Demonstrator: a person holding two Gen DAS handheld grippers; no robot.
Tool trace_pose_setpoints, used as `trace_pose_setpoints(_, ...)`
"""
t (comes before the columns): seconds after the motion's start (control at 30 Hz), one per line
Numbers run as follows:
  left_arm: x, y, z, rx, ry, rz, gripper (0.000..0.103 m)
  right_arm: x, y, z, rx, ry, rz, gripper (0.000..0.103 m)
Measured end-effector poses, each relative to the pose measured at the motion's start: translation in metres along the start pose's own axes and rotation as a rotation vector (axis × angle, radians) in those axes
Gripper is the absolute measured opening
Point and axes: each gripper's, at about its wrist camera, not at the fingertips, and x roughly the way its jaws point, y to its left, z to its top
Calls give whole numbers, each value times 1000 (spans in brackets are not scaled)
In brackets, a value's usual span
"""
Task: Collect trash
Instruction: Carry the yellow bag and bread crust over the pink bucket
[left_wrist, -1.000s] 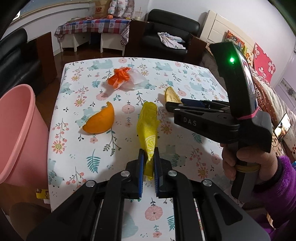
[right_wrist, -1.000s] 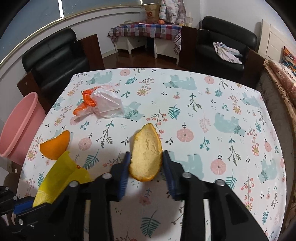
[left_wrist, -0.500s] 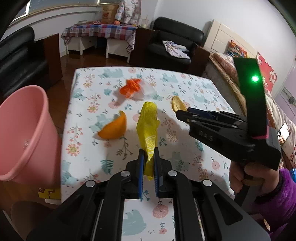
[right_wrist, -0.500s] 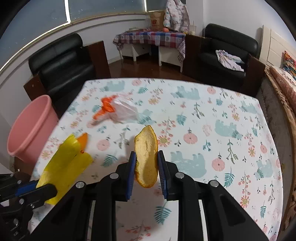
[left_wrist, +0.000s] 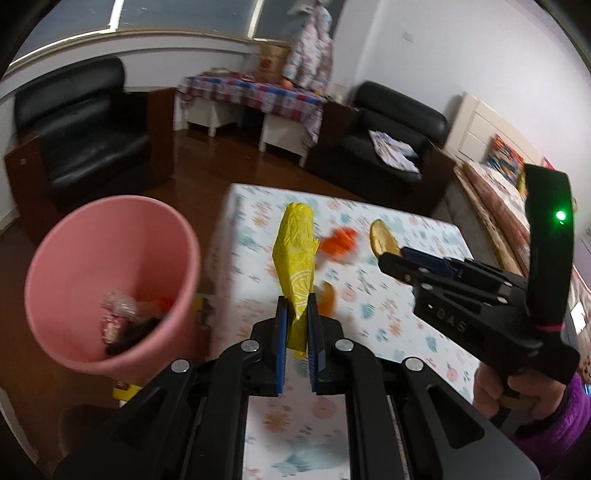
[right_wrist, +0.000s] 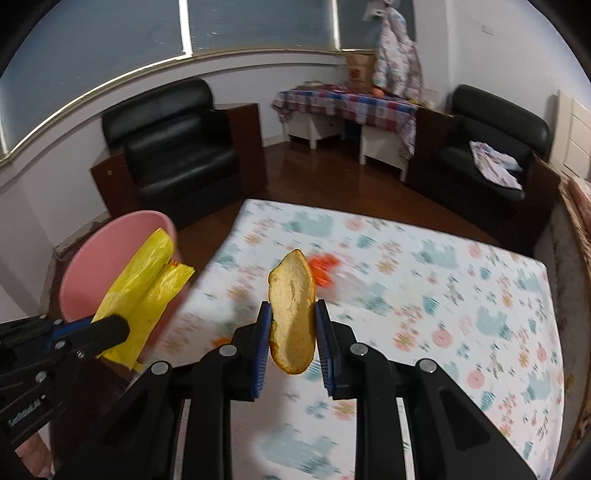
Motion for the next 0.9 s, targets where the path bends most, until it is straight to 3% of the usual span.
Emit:
trace_pose_setpoints(0.37, -27, 65, 7, -98, -85, 188, 9, 15, 81, 30, -111, -12, 136, 23)
trace_pose_setpoints(0.63, -22, 96, 1, -135, -73, 288, 9, 41, 131, 39, -167, 23, 202, 23)
trace_pose_setpoints(0.9, -8, 124, -3, -188, -46, 340, 9, 66, 168, 38, -225, 51, 225, 23)
